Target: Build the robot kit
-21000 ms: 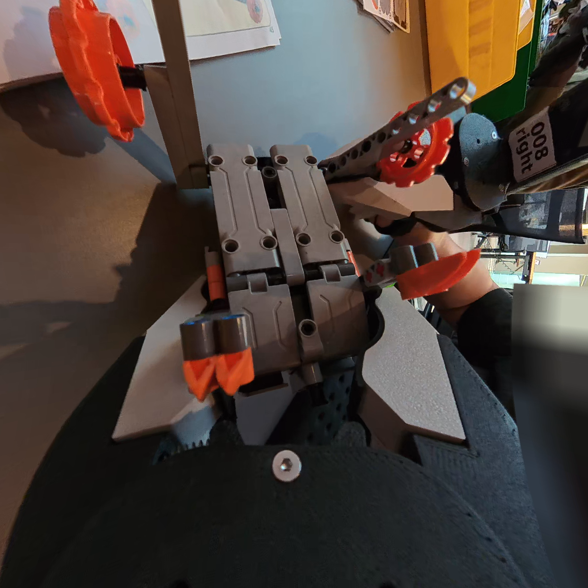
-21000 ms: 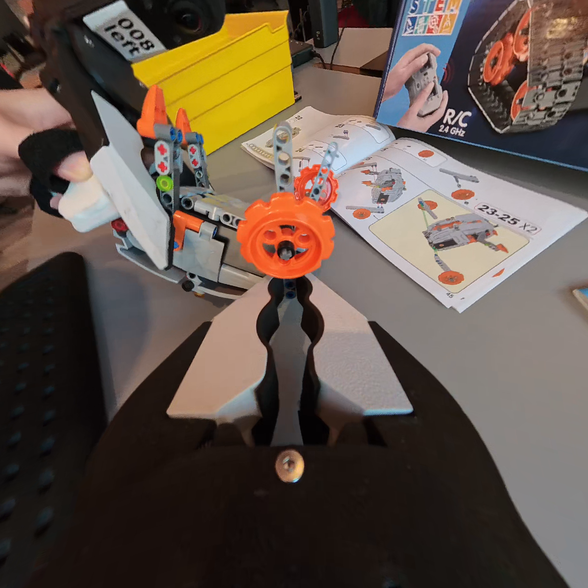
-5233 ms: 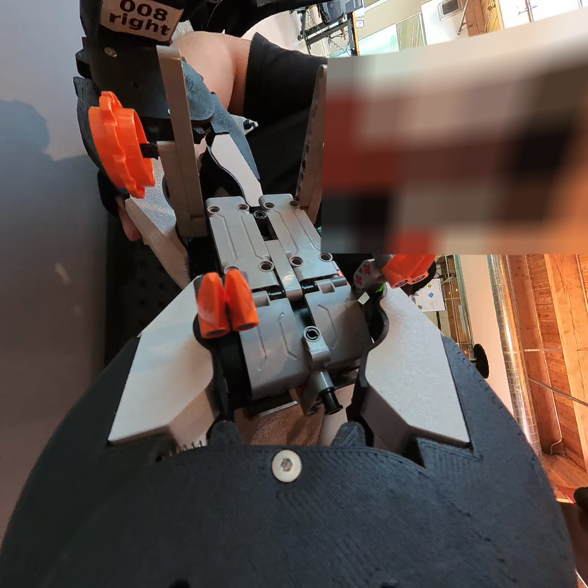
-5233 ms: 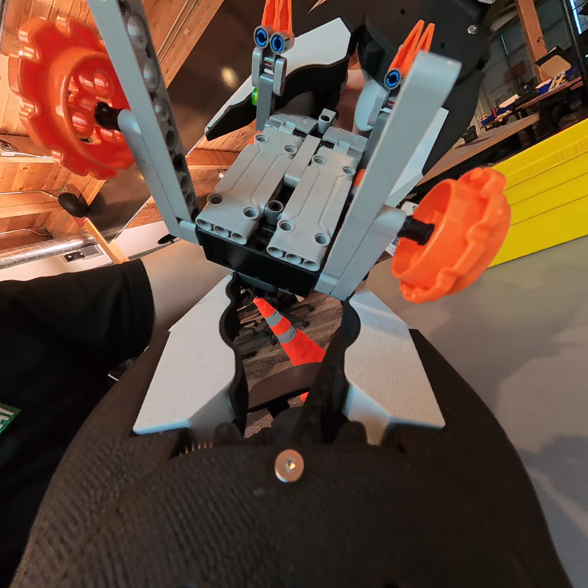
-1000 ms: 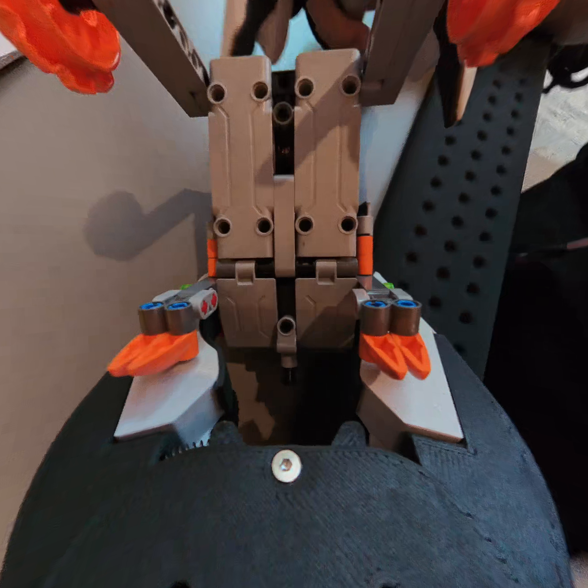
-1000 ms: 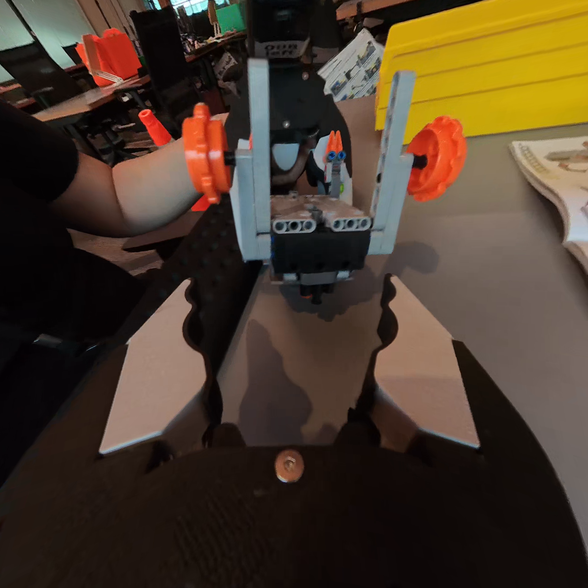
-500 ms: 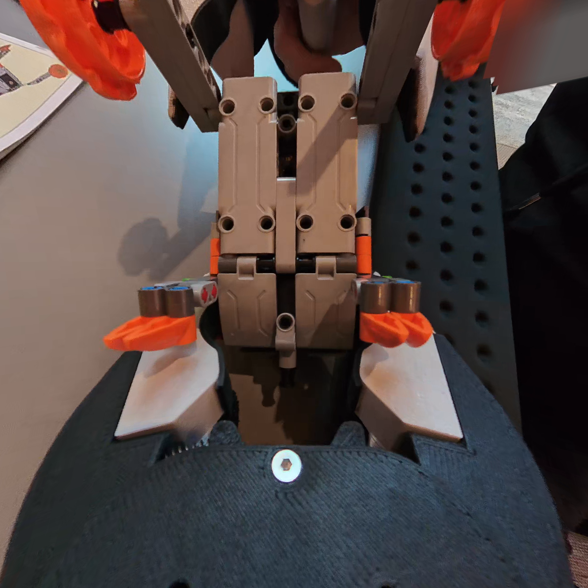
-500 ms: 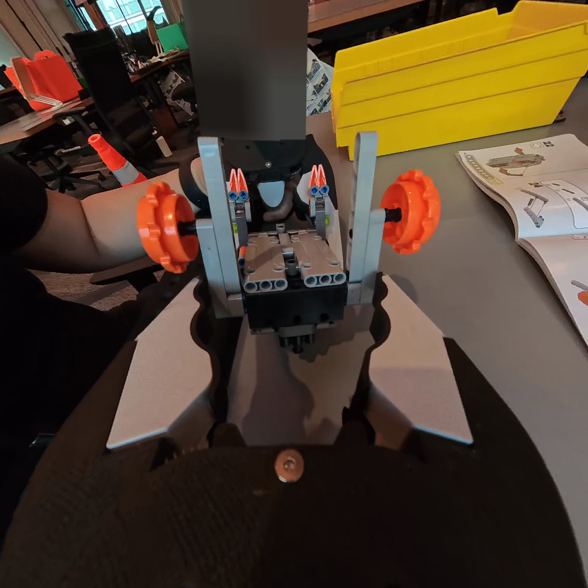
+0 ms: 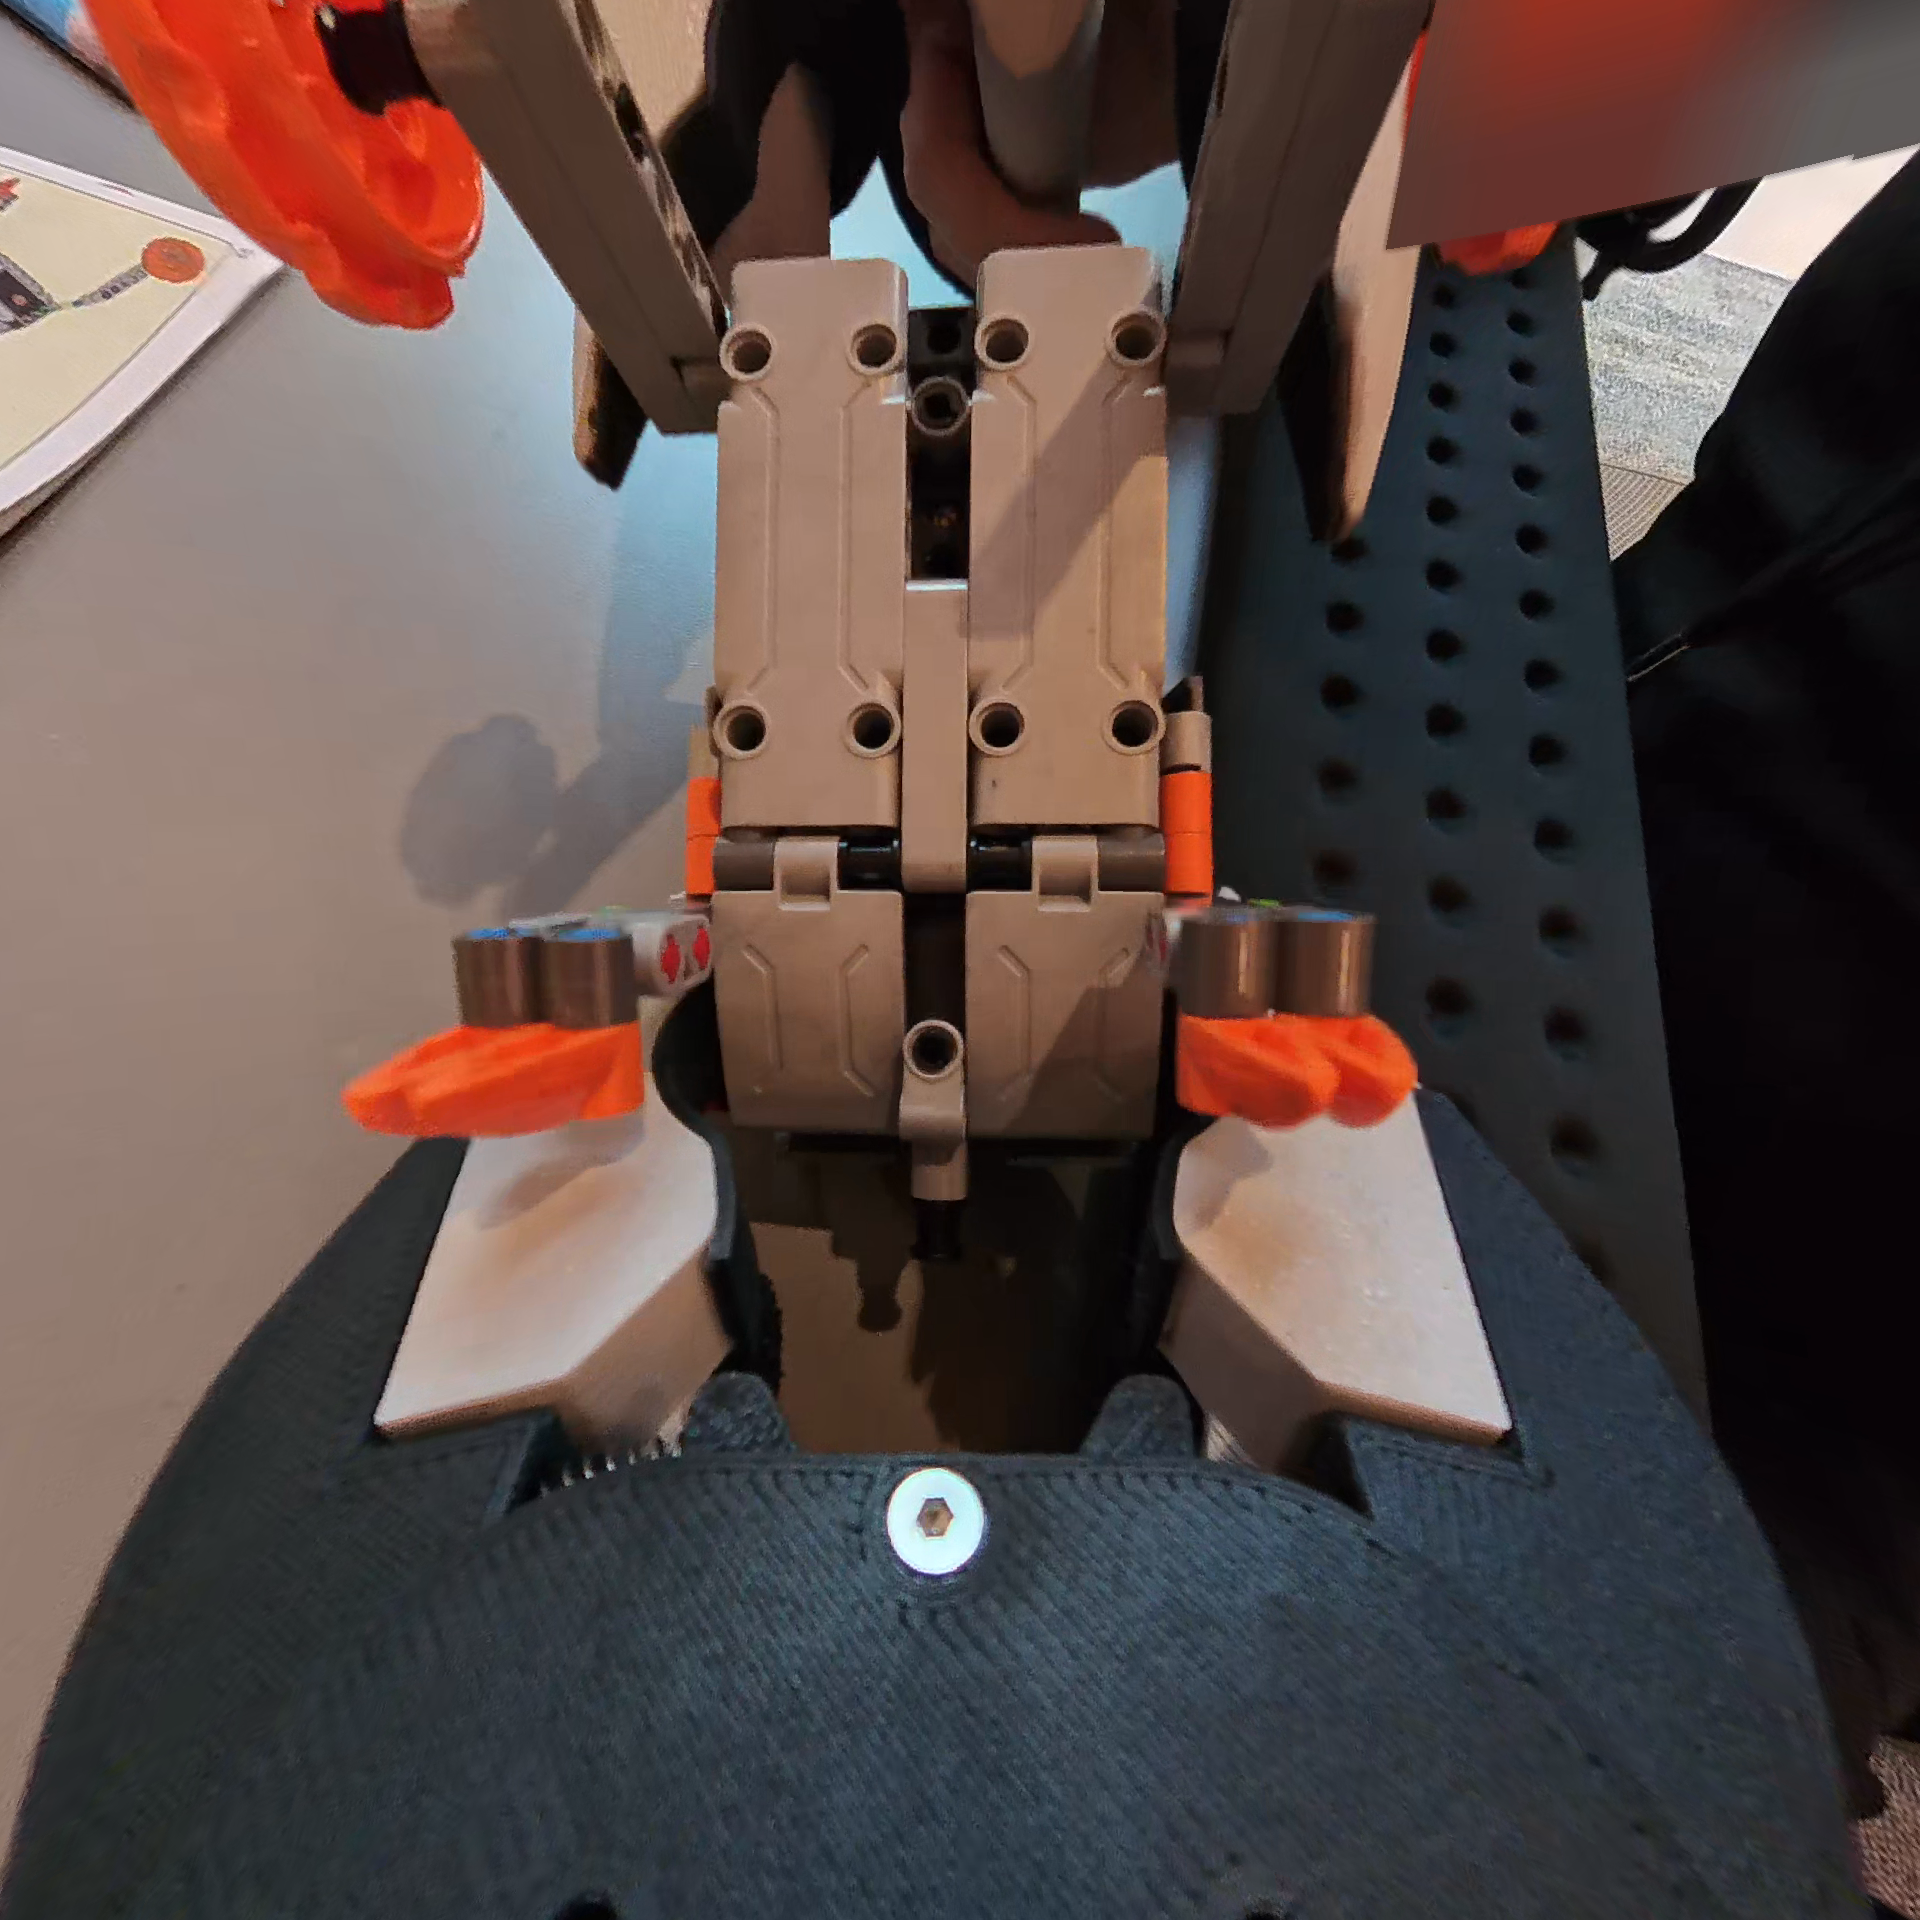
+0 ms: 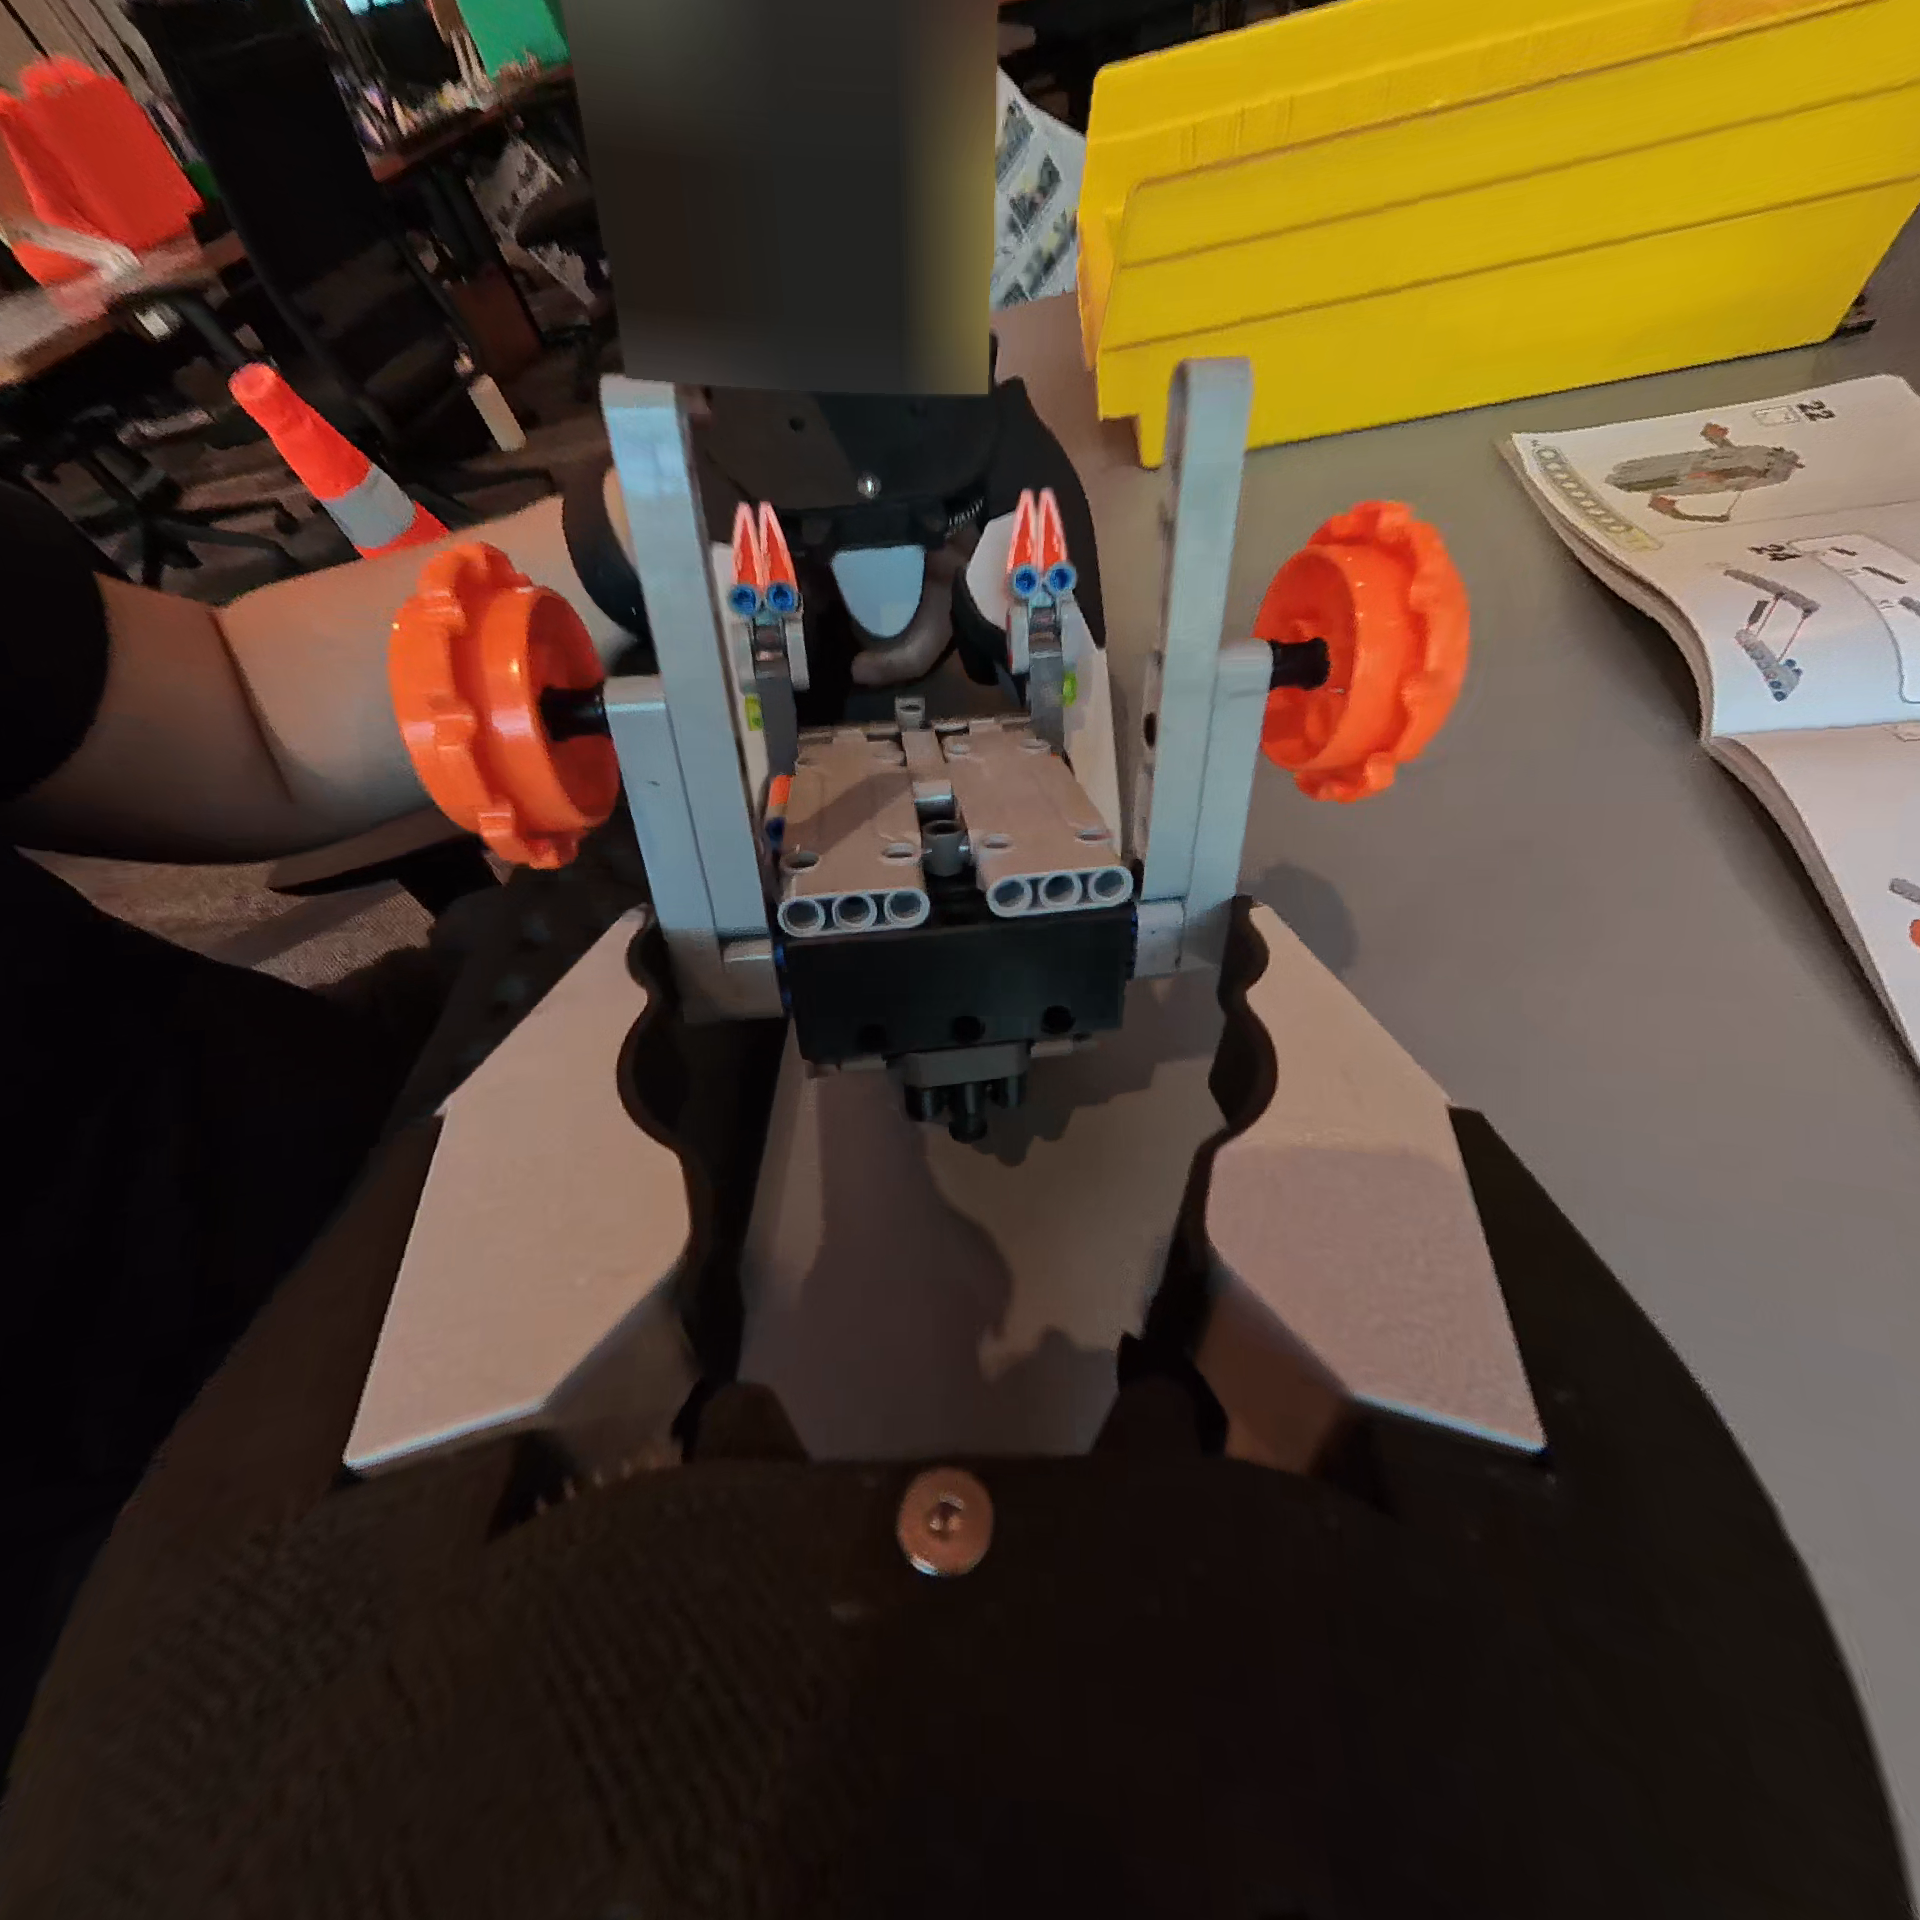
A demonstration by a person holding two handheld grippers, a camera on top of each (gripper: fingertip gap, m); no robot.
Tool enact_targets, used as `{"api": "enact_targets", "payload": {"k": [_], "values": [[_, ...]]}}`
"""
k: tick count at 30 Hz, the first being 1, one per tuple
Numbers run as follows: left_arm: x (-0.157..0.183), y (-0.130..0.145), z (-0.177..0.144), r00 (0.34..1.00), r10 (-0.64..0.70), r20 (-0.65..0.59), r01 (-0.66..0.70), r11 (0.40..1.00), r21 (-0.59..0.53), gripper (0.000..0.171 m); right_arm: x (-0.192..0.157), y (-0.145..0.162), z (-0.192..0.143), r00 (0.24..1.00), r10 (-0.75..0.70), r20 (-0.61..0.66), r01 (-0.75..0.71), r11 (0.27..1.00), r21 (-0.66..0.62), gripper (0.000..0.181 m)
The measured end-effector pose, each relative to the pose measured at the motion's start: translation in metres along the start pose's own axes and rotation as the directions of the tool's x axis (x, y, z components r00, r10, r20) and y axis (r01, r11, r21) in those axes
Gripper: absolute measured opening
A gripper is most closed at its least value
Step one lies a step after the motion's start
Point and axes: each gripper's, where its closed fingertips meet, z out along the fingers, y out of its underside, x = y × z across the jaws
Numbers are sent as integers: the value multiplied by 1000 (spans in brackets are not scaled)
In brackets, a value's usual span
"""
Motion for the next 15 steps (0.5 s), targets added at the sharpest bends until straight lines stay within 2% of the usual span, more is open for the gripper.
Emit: {"api": "enact_targets", "payload": {"k": [2,15], "values": [[0,-1,1,1000,-13,-7,13,1000,1,90,2,1,-1,1000,28,12,-28,1000,2,104],[0,-1,2,1000,3,-1,-3,1000,-11,90,0,5,-1,1000,-20,3,20,999,-43,103]]}}
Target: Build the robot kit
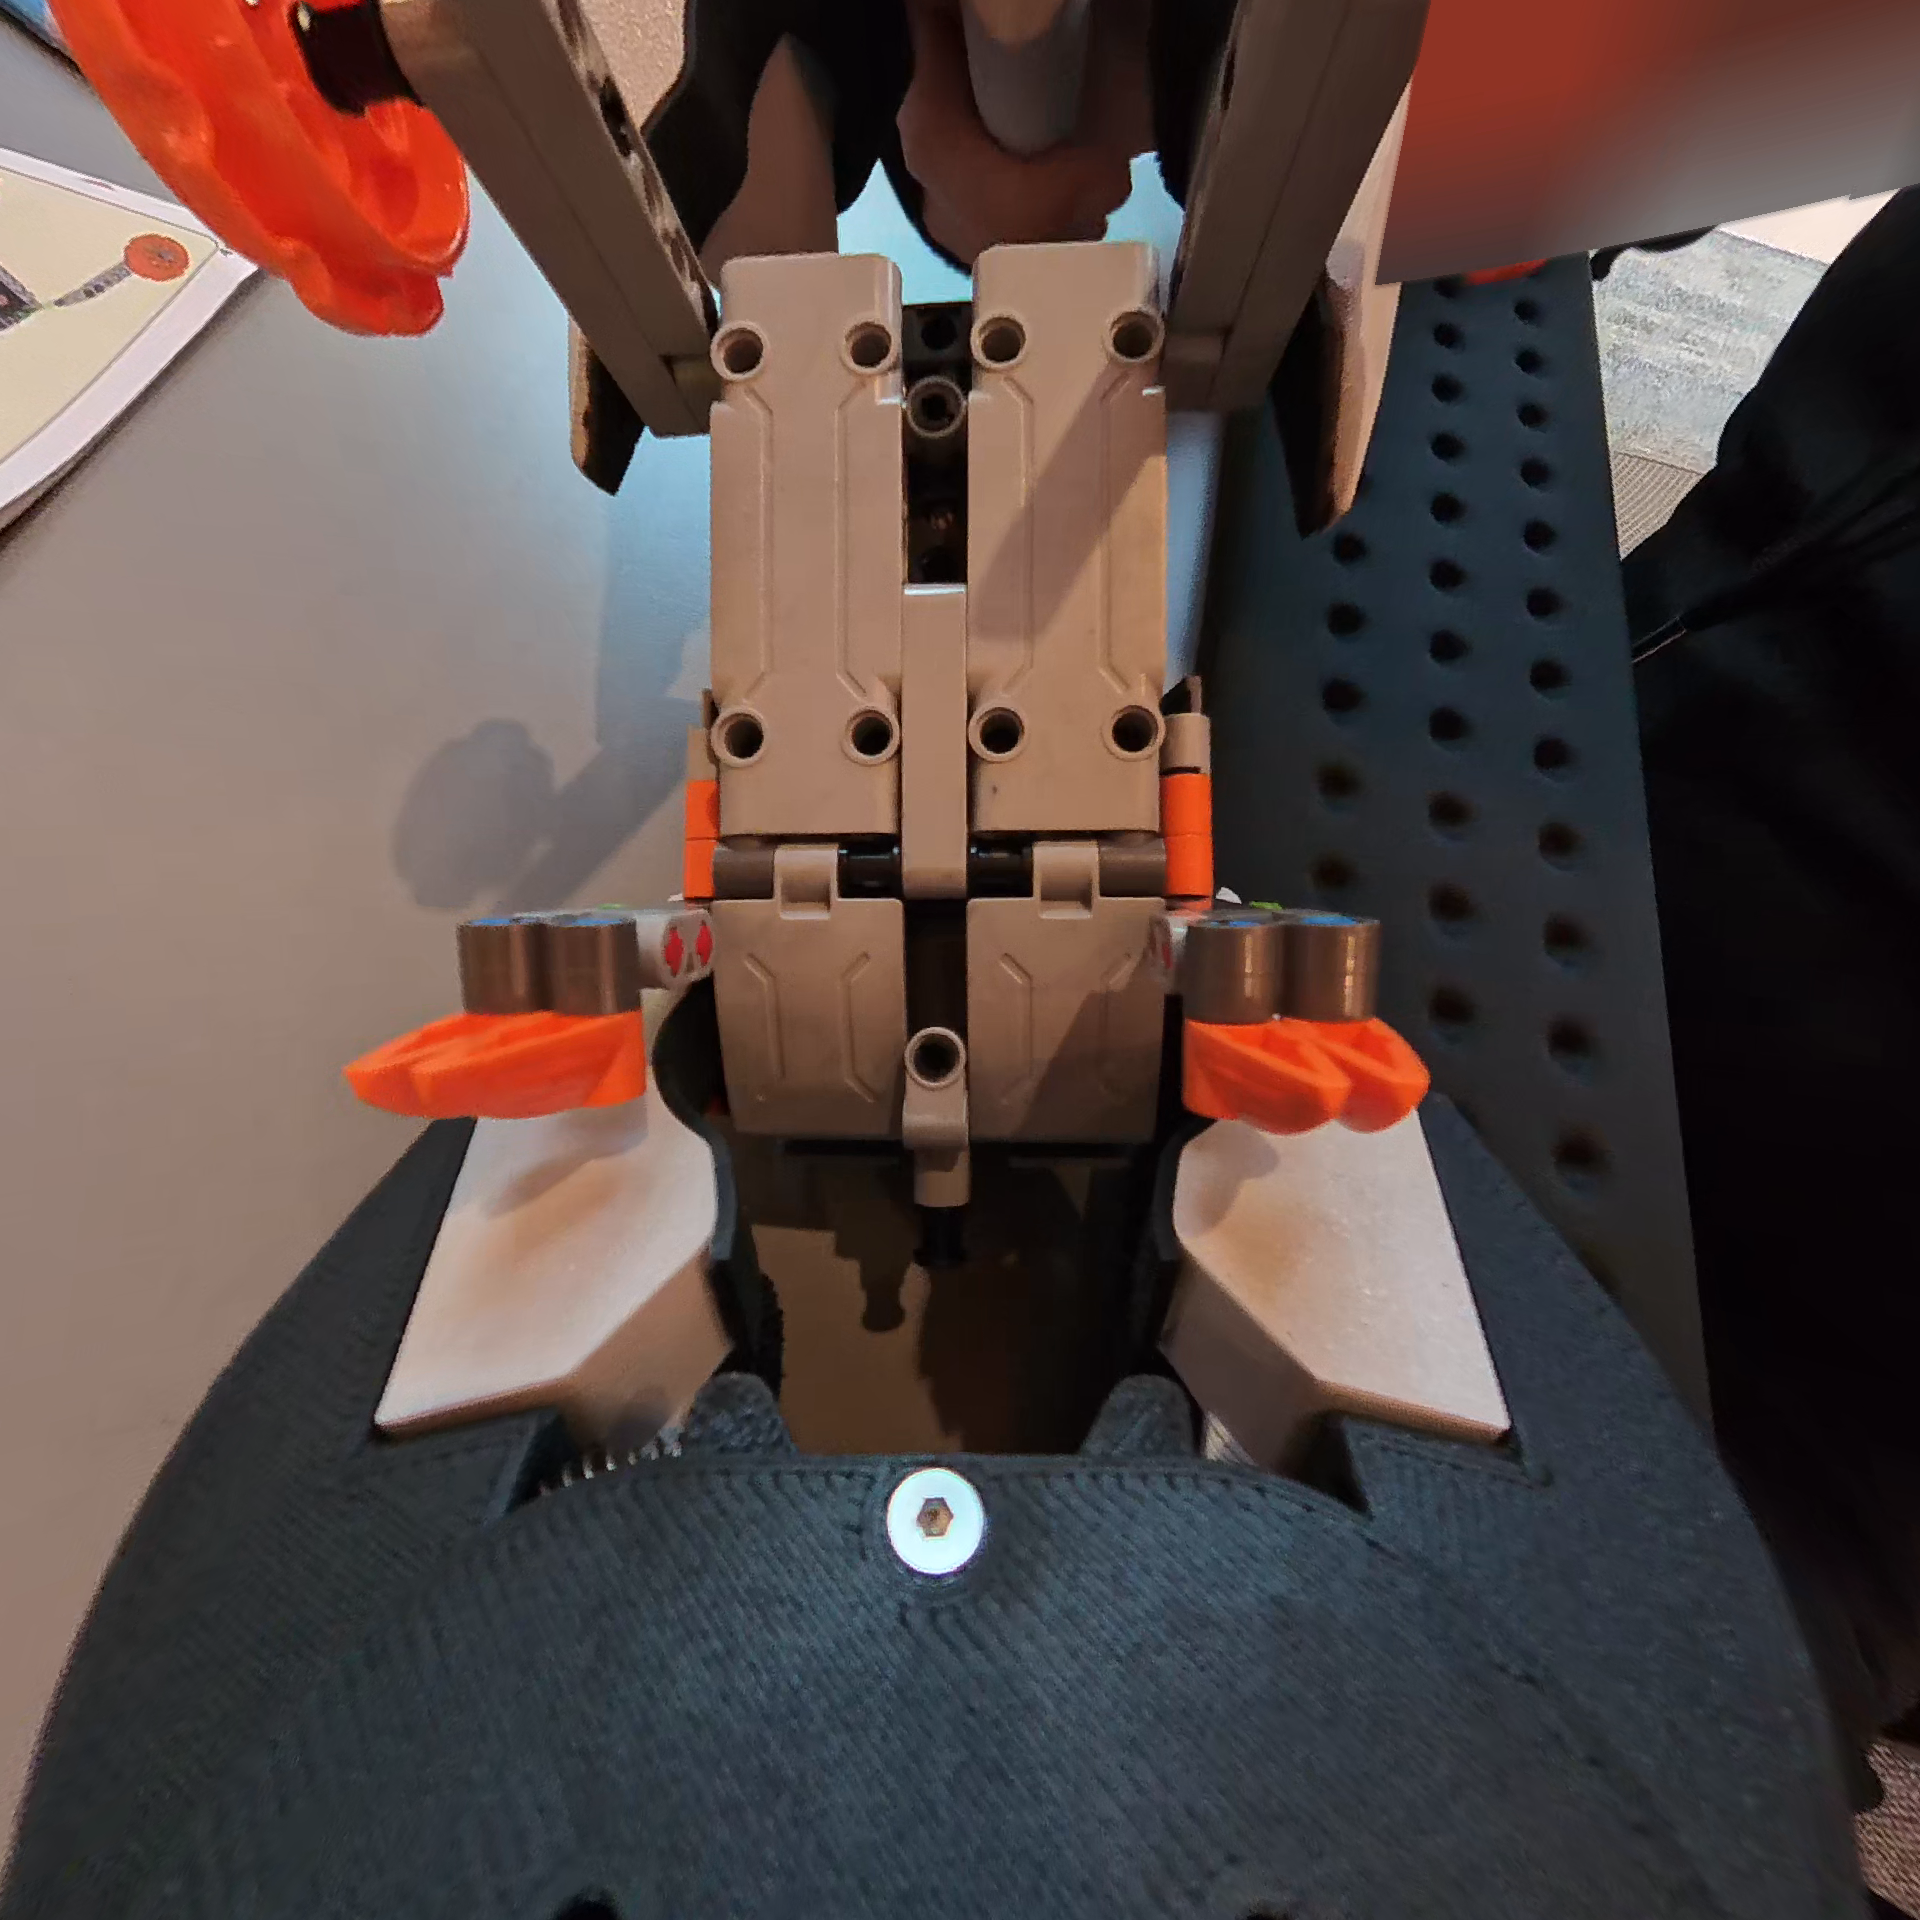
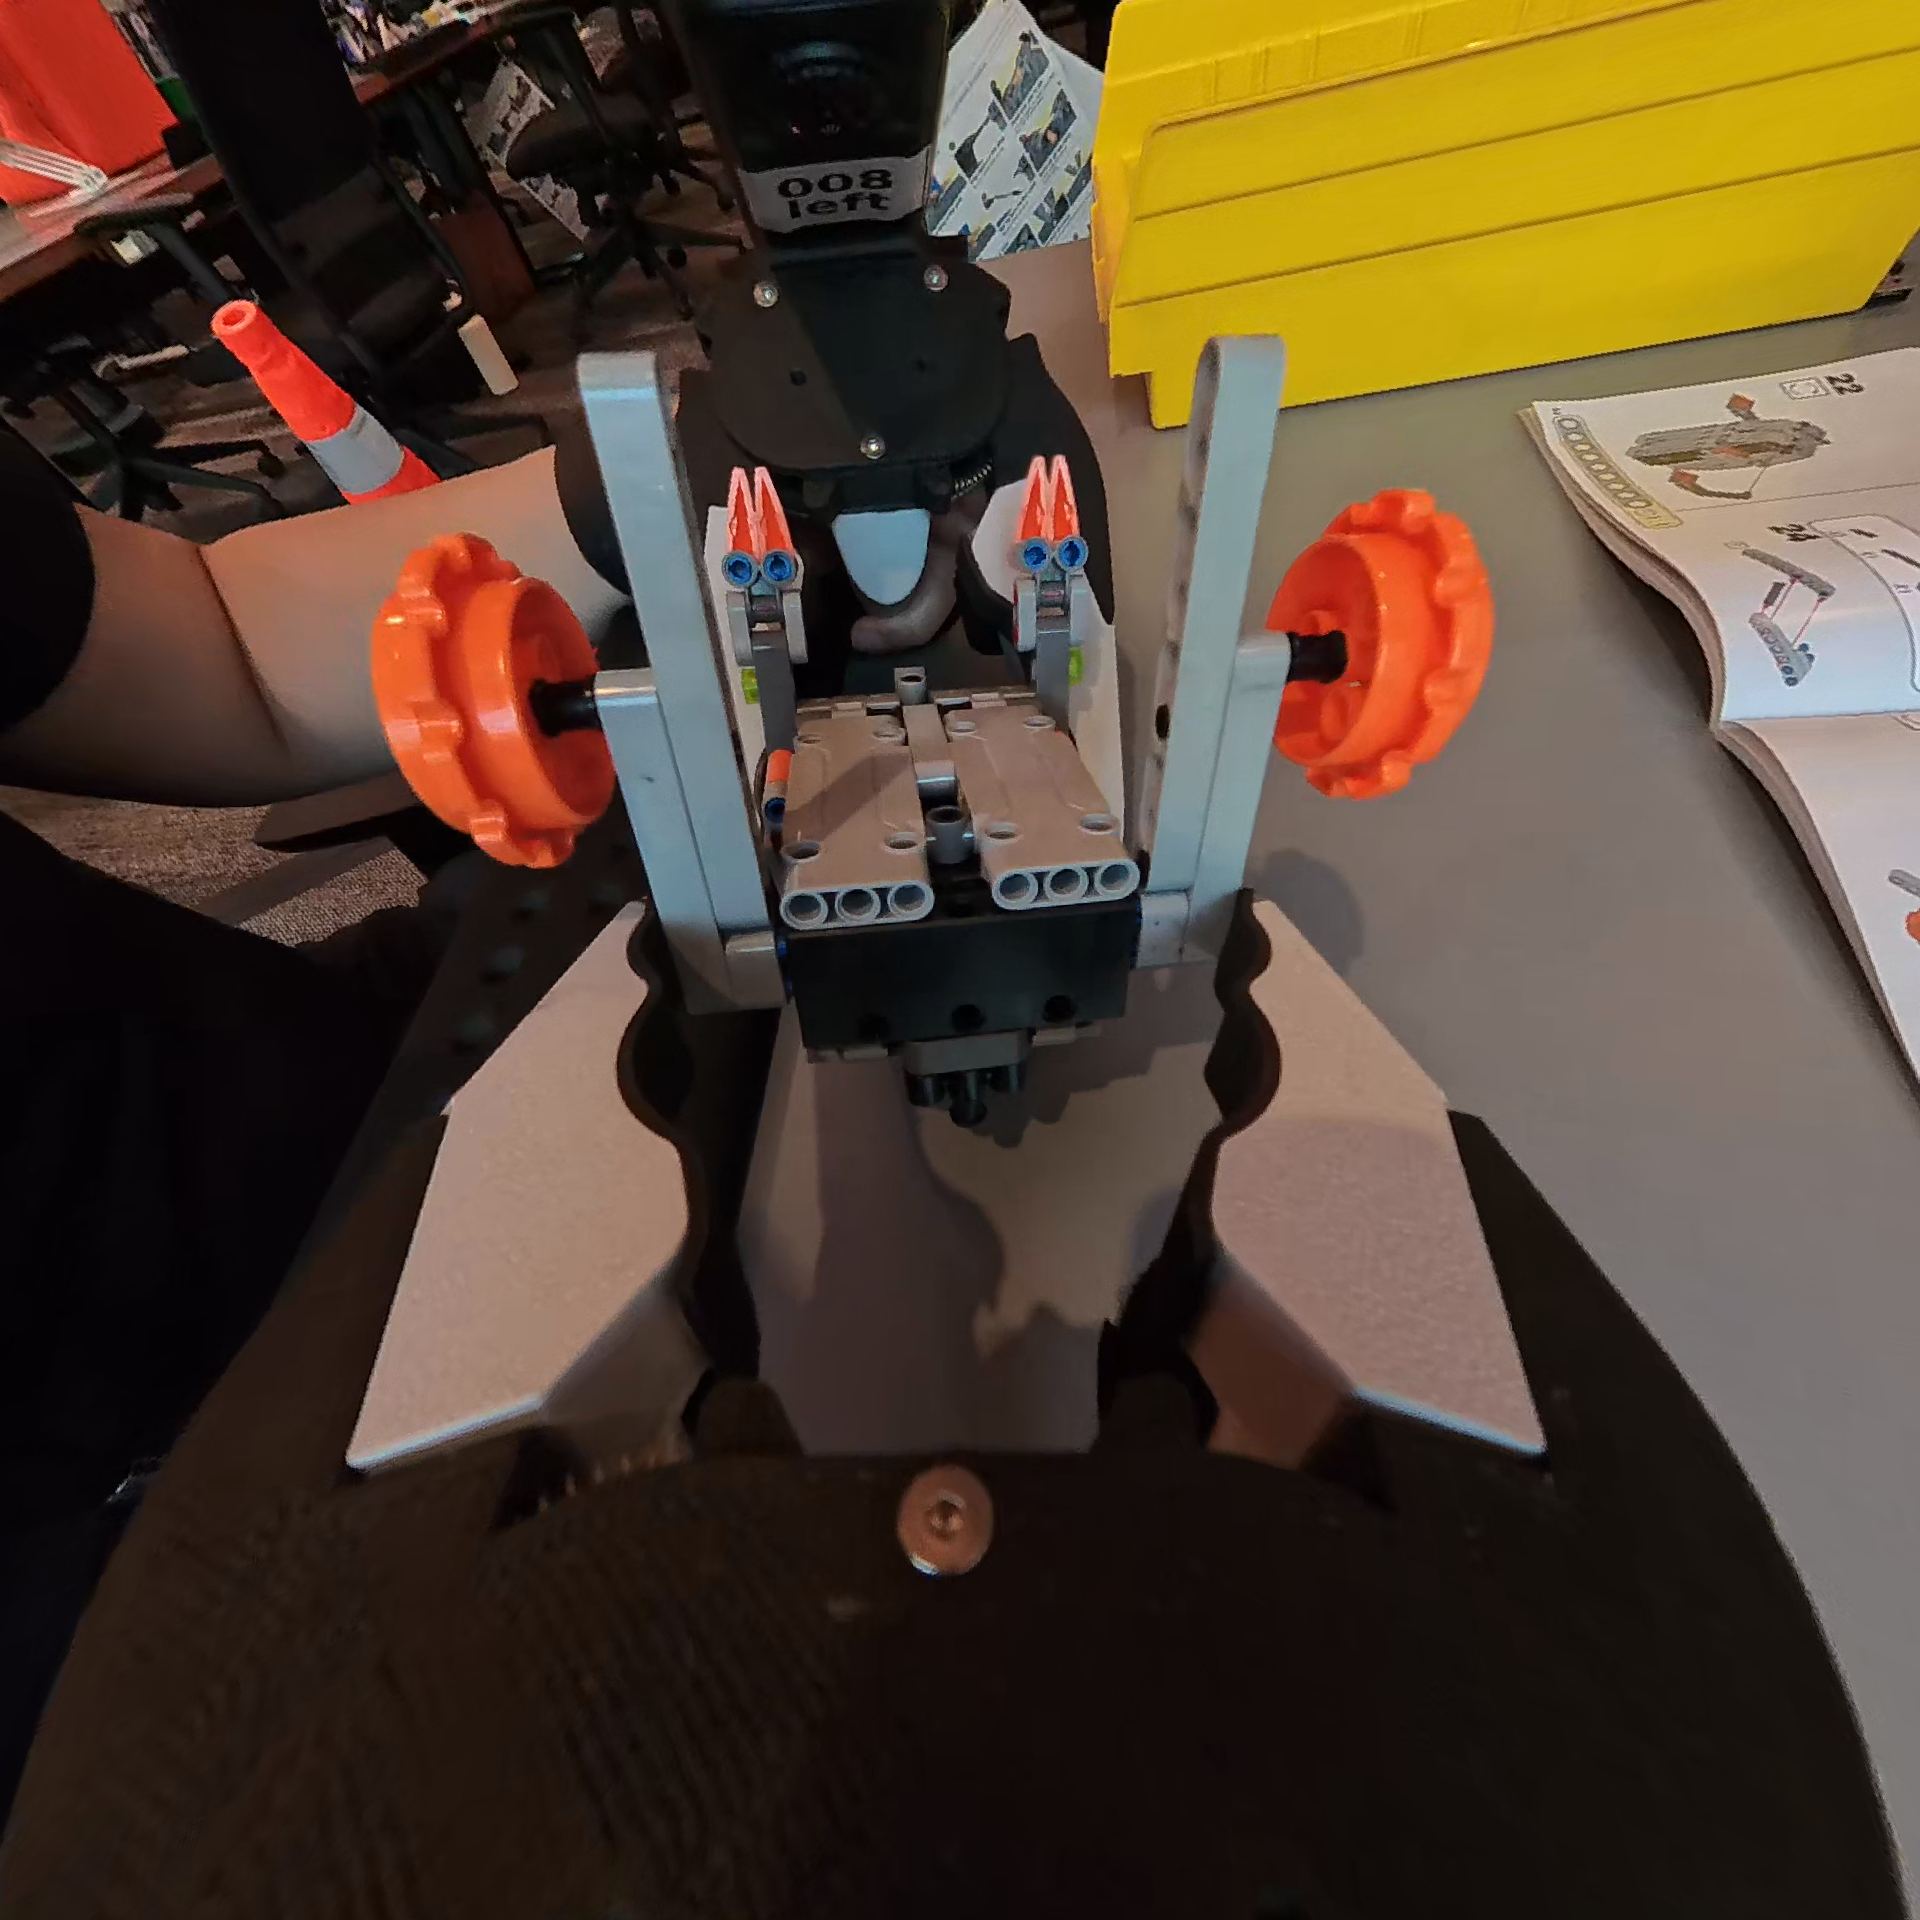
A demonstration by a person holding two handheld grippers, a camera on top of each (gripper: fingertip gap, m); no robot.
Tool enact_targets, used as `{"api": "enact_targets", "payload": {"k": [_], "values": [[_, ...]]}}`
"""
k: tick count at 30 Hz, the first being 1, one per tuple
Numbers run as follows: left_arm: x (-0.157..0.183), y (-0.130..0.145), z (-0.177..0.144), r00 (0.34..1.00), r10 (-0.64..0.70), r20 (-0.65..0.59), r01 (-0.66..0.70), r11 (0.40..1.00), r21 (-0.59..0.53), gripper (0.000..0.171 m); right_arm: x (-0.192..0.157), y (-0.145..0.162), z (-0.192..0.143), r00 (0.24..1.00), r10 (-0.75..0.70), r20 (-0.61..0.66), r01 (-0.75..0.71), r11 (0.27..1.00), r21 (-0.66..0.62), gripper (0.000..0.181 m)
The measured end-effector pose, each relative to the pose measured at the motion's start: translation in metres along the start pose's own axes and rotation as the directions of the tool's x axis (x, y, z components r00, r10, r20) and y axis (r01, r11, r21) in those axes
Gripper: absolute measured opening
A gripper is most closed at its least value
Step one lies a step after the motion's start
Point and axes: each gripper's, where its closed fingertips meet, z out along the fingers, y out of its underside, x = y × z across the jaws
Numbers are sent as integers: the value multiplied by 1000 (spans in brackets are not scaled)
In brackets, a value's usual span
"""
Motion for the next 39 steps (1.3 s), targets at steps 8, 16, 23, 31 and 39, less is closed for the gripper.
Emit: {"api": "enact_targets", "payload": {"k": [8,16,23,31,39], "values": [[0,0,0,1000,-16,-11,16,1000,-2,90,0,0,1,1000,28,-8,-28,1000,-4,103],[0,-1,0,1000,-25,-19,25,1000,10,90,1,-1,0,999,47,-4,-47,999,8,102],[-1,-2,1,1000,-14,-11,14,1000,15,90,-2,4,2,999,-43,-2,43,999,5,112],[-1,-2,1,1000,-16,-16,16,1000,12,91,-1,-6,0,998,45,35,-48,995,82,113],[2,-5,6,999,3,-32,-3,1000,7,90,-1,3,7,1000,18,11,-19,1000,16,109]]}}
